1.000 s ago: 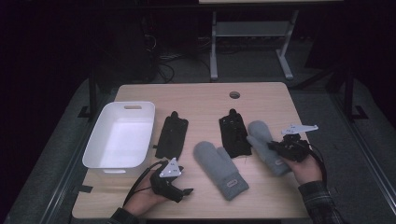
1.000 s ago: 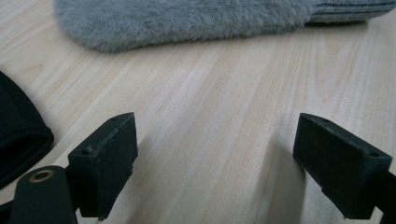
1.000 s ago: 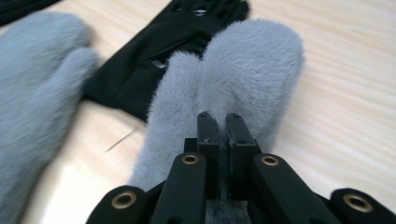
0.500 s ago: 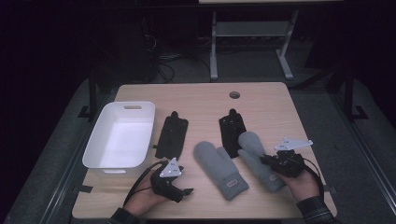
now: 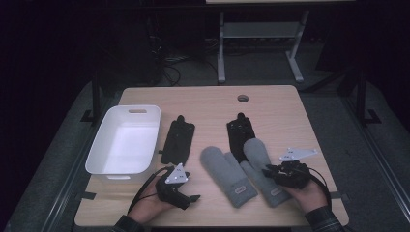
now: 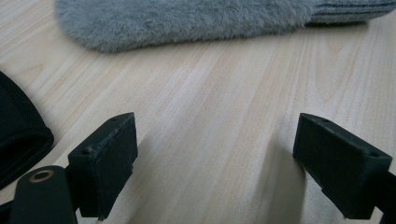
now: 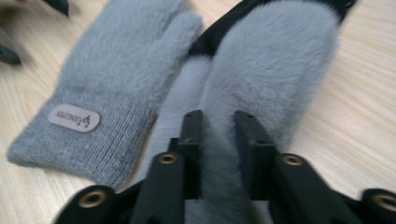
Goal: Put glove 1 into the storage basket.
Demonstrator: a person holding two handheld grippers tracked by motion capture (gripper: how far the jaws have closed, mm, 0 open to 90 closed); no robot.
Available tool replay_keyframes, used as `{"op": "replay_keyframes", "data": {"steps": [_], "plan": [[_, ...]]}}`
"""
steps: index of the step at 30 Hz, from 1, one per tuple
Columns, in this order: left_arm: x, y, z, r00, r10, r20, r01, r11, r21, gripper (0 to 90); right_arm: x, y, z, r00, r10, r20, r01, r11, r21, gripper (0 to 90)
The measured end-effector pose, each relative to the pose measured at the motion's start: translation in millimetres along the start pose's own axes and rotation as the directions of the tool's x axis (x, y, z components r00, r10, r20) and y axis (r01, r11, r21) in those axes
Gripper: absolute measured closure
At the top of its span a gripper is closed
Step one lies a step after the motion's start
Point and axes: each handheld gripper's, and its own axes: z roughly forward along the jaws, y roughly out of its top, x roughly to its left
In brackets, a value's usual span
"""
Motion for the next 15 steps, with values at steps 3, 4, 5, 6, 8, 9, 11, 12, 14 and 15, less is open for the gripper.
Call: {"op": "replay_keyframes", "data": {"steps": [3, 4, 5, 6, 8, 9, 11, 12, 14, 15], "plan": [[0.0, 0.0, 0.0, 1.0000, -0.001, 0.000, 0.001, 1.0000, 0.000, 13.2, -6.8, -3.3, -9.3, 0.9995, 0.027, 0.018, -0.027, 0.999, -0.021, 65.8], [0.0, 0.0, 0.0, 1.0000, 0.000, 0.000, 0.000, 1.0000, 0.000, 13.2, -12.7, -7.6, -13.9, 0.9984, 0.045, 0.034, -0.044, 0.999, -0.023, 64.9], [0.0, 0.0, 0.0, 1.0000, 0.000, 0.000, 0.000, 1.0000, 0.000, 13.2, -15.2, -10.0, -15.7, 0.9974, 0.058, 0.042, -0.057, 0.998, -0.022, 64.6], [0.0, 0.0, 0.0, 1.0000, 0.000, 0.000, 0.000, 1.0000, 0.000, 13.2, -15.2, -10.0, -15.7, 0.9974, 0.058, 0.042, -0.057, 0.998, -0.022, 64.6], [0.0, 0.0, 0.0, 1.0000, 0.000, 0.000, 0.000, 1.0000, 0.000, 13.2, -21.9, -15.9, -18.8, 0.9945, 0.090, 0.054, -0.089, 0.996, -0.015, 63.8], [0.0, 0.0, 0.0, 1.0000, 0.000, 0.000, 0.000, 1.0000, 0.000, 13.2, -21.9, -15.9, -18.8, 0.9945, 0.090, 0.054, -0.089, 0.996, -0.015, 63.8], [0.0, 0.0, 0.0, 1.0000, 0.000, 0.000, 0.000, 1.0000, 0.000, 13.2, -25.4, -18.9, -15.5, 0.9924, 0.115, 0.044, -0.115, 0.993, 0.004, 62.3], [0.0, 0.0, 0.0, 1.0000, 0.000, 0.000, 0.000, 1.0000, 0.000, 13.2, -25.4, -18.9, -15.5, 0.9924, 0.115, 0.044, -0.115, 0.993, 0.004, 62.3], [-0.1, 0.0, 0.0, 1.0000, -0.001, 0.000, 0.001, 1.0000, 0.000, 13.2, -28.3, -22.2, -5.7, 0.9911, 0.127, 0.040, -0.129, 0.990, 0.055, 62.4], [0.0, 0.1, 0.1, 1.0000, 0.001, -0.001, -0.001, 1.0000, 0.000, 13.2, -28.3, -22.2, -5.7, 0.9911, 0.127, 0.040, -0.129, 0.990, 0.055, 62.4]]}}
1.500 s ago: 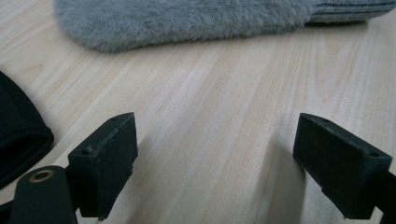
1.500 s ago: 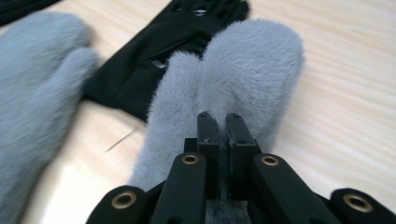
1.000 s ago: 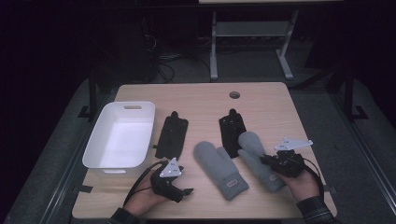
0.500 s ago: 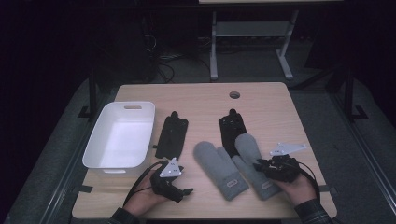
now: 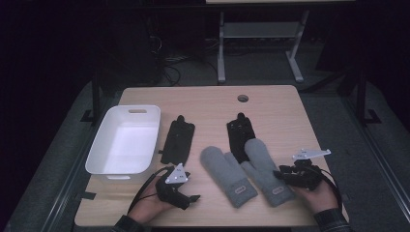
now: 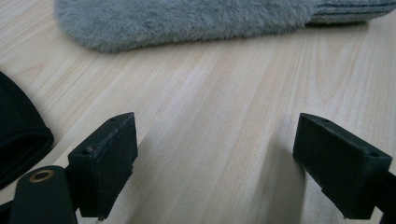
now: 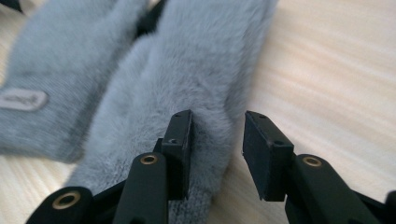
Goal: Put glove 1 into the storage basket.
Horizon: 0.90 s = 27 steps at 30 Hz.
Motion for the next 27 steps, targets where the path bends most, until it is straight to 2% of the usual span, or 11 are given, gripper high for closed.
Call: {"op": "replay_keyframes", "data": {"steps": [5, 6, 7, 9, 11, 15, 17, 18, 20, 25, 27], "plan": [[-0.1, 0.0, 0.0, 1.0000, -0.002, 0.000, 0.002, 1.0000, 0.000, 13.2, -6.2, -3.0, 7.9, 0.9996, 0.021, -0.017, -0.020, 0.999, 0.035, 69.0], [-0.1, 0.0, 0.0, 1.0000, -0.001, 0.000, 0.001, 1.0000, 0.000, 13.2, -5.8, -3.7, 9.7, 0.9988, 0.034, -0.036, -0.032, 0.999, 0.041, 78.3], [-0.1, 0.0, 0.0, 1.0000, -0.001, 0.000, 0.001, 1.0000, 0.000, 13.2, -5.8, -3.7, 9.7, 0.9988, 0.034, -0.036, -0.032, 0.999, 0.041, 78.3], [-0.1, 0.0, 0.0, 1.0000, -0.001, 0.000, 0.001, 1.0000, 0.000, 13.2, -2.4, -2.2, 9.0, 0.9996, -0.014, -0.023, 0.015, 0.999, 0.037, 85.4], [-0.1, 0.0, 0.0, 1.0000, -0.001, 0.000, 0.001, 1.0000, 0.000, 13.2, -1.5, -1.7, 8.1, 0.9996, -0.020, -0.021, 0.021, 0.999, 0.034, 85.7], [-0.1, 0.0, 0.0, 1.0000, -0.001, 0.000, 0.001, 1.0000, 0.000, 13.2, 3.0, 2.7, 0.3, 0.9992, -0.025, -0.030, 0.024, 1.000, -0.012, 86.1], [-0.2, 0.1, 0.3, 1.0000, -0.002, -0.001, 0.002, 1.0000, -0.001, 13.2, 7.5, 8.5, -4.4, 0.9982, -0.054, -0.027, 0.053, 0.997, -0.052, 86.7], [-0.2, 0.1, 0.3, 1.0000, -0.002, -0.001, 0.002, 1.0000, -0.001, 13.2, 7.5, 8.5, -4.4, 0.9982, -0.054, -0.027, 0.053, 0.997, -0.052, 86.7], [-0.2, 0.2, 0.4, 1.0000, -0.002, -0.002, 0.002, 1.0000, -0.001, 13.2, 12.0, 15.5, -7.1, 0.9968, -0.072, -0.034, 0.069, 0.993, -0.091, 87.1], [-0.2, 0.3, 0.5, 1.0000, -0.002, -0.002, 0.002, 1.0000, 0.000, 13.2, 19.2, 23.7, -9.7, 0.9944, -0.096, -0.043, 0.090, 0.988, -0.124, 87.4], [-0.4, 0.3, 0.7, 1.0000, -0.005, -0.003, 0.005, 1.0000, -0.003, 13.2, 25.2, 31.9, -10.9, 0.9906, -0.129, -0.045, 0.122, 0.982, -0.145, 87.6]]}}
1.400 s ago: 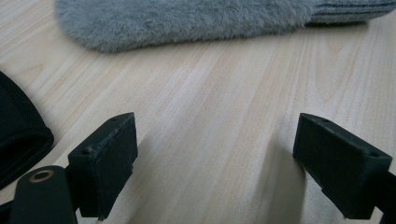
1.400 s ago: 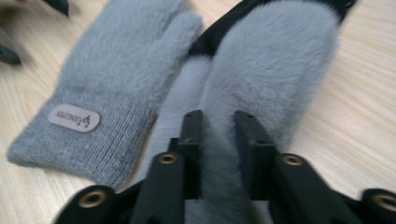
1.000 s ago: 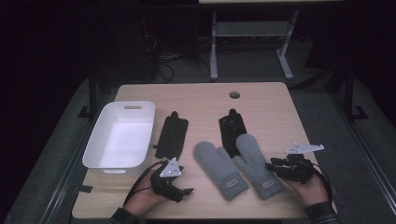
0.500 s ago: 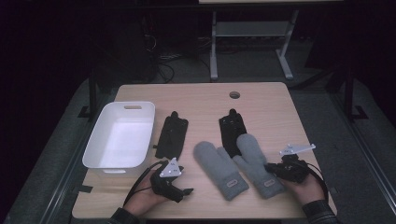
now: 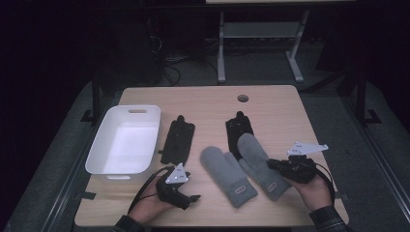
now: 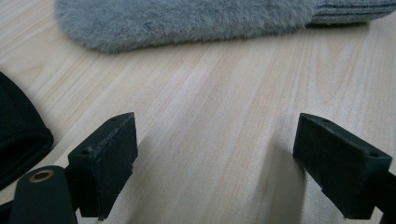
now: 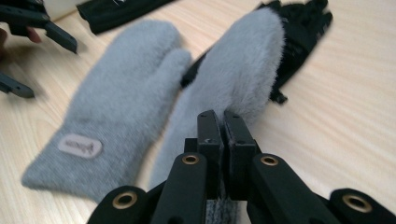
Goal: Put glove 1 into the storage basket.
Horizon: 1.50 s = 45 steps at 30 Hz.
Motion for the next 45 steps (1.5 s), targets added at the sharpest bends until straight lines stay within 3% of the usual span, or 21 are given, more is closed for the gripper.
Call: {"op": "replay_keyframes", "data": {"steps": [9, 25, 35, 45], "plan": [[-0.4, 0.4, -0.3, 1.0000, -0.007, 0.003, 0.007, 1.0000, 0.002, 13.2, 13.0, 24.8, 2.1, 0.9989, -0.047, -0.008, 0.046, 0.997, -0.067, 87.9], [0.1, 0.5, -0.6, 1.0000, 0.004, -0.001, -0.004, 1.0000, 0.007, 13.2, 17.0, 57.3, 9.8, 0.9964, -0.084, 0.011, 0.085, 0.987, -0.138, 88.0], [0.2, 0.5, -0.8, 1.0000, 0.007, -0.002, -0.007, 0.9999, 0.010, 13.2, 21.6, 54.1, 21.5, 0.9940, -0.109, 0.013, 0.109, 0.990, -0.093, 88.0], [-0.1, 0.6, -0.8, 1.0000, 0.006, -0.002, -0.006, 0.9999, 0.010, 13.2, 43.6, 50.5, 36.7, 0.9880, -0.128, -0.086, 0.125, 0.991, -0.043, 87.0]]}}
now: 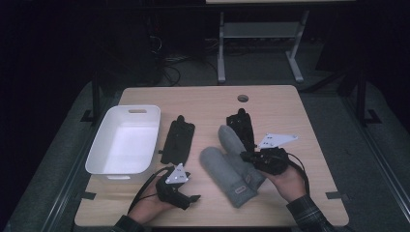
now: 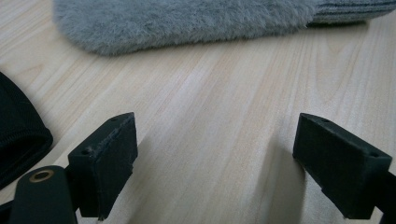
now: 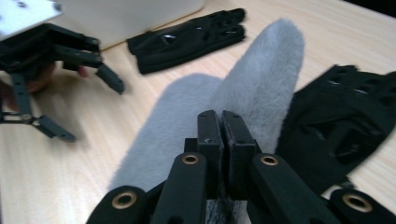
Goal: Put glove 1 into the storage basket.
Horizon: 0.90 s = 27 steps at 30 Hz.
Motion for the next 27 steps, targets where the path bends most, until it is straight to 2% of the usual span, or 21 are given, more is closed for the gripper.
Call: {"op": "replay_keyframes", "data": {"steps": [11, 20, 27], "plan": [[-0.3, 0.1, 0.0, 1.0000, -0.001, 0.001, 0.001, 1.0000, -0.001, 13.2, 10.5, 1.0, 8.5, 0.9967, 0.001, -0.081, 0.000, 1.000, 0.008, 83.7], [-0.2, 0.0, 0.1, 1.0000, -0.001, 0.002, 0.001, 1.0000, -0.002, 13.2, 14.7, 1.6, 11.1, 0.9929, 0.000, -0.119, 0.001, 1.000, 0.012, 78.1], [-0.8, -0.1, 0.1, 0.9999, -0.010, 0.005, 0.010, 1.0000, -0.002, 13.2, 14.6, 2.4, 6.6, 0.9901, 0.004, -0.140, -0.006, 1.000, -0.015, 73.5]]}}
